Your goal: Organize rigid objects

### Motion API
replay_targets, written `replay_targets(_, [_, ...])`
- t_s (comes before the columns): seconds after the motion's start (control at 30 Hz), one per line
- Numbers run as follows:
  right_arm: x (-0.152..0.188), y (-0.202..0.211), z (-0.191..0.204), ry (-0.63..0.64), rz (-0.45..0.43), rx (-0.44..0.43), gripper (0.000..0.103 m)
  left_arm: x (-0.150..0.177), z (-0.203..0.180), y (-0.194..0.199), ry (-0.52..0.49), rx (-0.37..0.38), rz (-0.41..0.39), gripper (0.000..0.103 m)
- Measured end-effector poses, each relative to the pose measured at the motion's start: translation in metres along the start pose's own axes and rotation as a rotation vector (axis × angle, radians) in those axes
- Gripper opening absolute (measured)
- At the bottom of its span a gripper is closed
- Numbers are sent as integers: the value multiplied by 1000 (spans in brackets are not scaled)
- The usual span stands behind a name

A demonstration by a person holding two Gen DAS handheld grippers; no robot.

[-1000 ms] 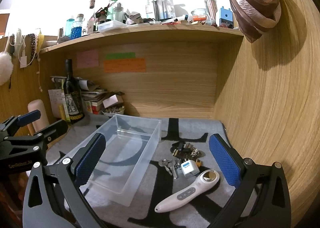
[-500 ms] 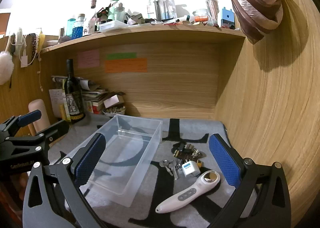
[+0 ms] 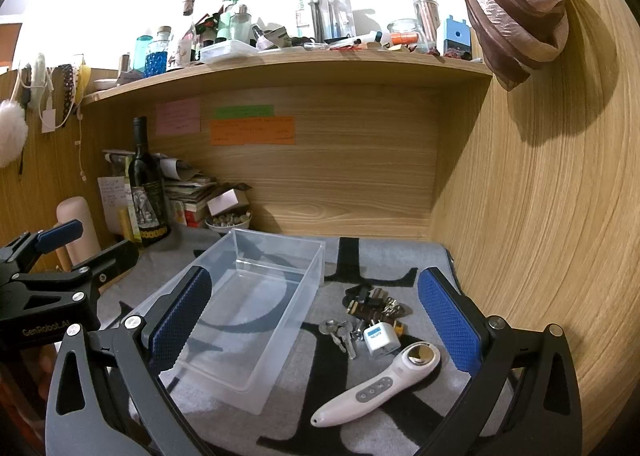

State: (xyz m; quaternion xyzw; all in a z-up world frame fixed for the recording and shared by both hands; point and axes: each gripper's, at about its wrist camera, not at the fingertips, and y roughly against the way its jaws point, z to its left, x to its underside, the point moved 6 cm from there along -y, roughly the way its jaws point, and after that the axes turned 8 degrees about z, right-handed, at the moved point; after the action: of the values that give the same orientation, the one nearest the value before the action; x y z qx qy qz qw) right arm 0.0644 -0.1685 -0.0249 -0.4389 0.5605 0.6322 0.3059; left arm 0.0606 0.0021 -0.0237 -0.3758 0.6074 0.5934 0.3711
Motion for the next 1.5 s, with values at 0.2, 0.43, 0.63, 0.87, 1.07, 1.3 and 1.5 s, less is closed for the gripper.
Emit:
replay_targets(0.2, [0,0,1,0,0,0,103,0,2,0,3,-1,2,103])
replay_targets(0.43, [0,-1,2,1,0,1,103,1,4,-1,3,-2,2,103])
replay_targets(0.63, [1,-2,2,1,2,-3,103,1,4,-1,4,-1,2,103])
replay_targets(0.87, [1,-3,1,2,1,-1,103,2,2,-3,-4,10,6,103])
replay_targets(1.07, [5,-10,-5,4,12,39,103,2,1,-14,9,73,55,98])
replay_targets(1.3, [11,-23,-20,-18,48,69,96,9,7,-45,27,118,183,74])
replay_targets(1.5, [19,-39,-34,-45,118,58,80,23,9,-77,45,160,320,56])
